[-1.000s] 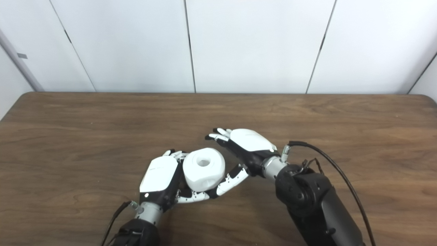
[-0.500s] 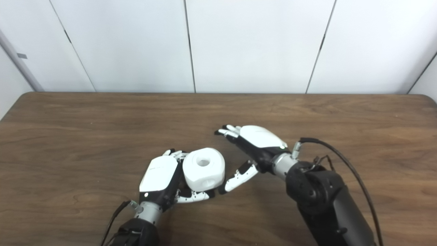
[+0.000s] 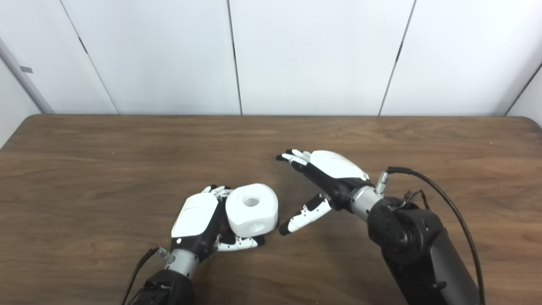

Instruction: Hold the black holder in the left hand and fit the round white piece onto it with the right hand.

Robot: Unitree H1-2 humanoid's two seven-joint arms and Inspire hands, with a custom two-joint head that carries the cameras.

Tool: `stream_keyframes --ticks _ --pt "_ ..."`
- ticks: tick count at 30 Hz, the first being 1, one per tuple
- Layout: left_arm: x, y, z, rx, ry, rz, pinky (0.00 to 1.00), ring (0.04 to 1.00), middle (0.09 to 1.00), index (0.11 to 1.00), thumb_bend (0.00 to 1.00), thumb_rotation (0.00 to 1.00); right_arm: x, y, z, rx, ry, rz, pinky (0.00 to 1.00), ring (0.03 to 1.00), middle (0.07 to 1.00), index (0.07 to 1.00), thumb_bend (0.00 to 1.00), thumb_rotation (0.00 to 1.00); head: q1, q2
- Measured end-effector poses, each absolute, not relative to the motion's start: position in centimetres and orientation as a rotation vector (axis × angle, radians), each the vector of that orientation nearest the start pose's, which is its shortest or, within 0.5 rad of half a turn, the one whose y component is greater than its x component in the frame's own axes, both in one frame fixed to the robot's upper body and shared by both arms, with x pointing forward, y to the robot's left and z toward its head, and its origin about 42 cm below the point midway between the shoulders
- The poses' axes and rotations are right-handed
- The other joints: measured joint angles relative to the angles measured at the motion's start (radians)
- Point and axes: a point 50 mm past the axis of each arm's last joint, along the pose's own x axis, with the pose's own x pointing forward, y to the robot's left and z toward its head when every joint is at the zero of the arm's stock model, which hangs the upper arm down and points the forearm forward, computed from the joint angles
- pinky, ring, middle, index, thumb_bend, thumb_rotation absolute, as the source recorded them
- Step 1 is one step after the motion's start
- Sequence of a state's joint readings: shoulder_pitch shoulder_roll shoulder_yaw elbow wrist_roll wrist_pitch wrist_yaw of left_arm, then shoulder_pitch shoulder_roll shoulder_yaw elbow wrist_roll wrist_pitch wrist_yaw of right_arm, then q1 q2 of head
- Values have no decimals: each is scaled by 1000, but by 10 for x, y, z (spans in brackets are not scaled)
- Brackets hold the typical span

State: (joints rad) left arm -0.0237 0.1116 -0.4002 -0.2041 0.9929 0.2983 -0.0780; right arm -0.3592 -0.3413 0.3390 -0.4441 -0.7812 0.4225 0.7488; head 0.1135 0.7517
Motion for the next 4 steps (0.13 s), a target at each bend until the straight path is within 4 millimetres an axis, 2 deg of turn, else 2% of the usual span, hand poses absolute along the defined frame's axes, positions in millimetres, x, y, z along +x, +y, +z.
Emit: stream_keyframes --ticks 4 --pt "271 147 134 1075 -79 -195 944 884 799 492 524 70 326 -181 255 -1146 -98 596 1000 1000 1000 948 1000 456 9 0"
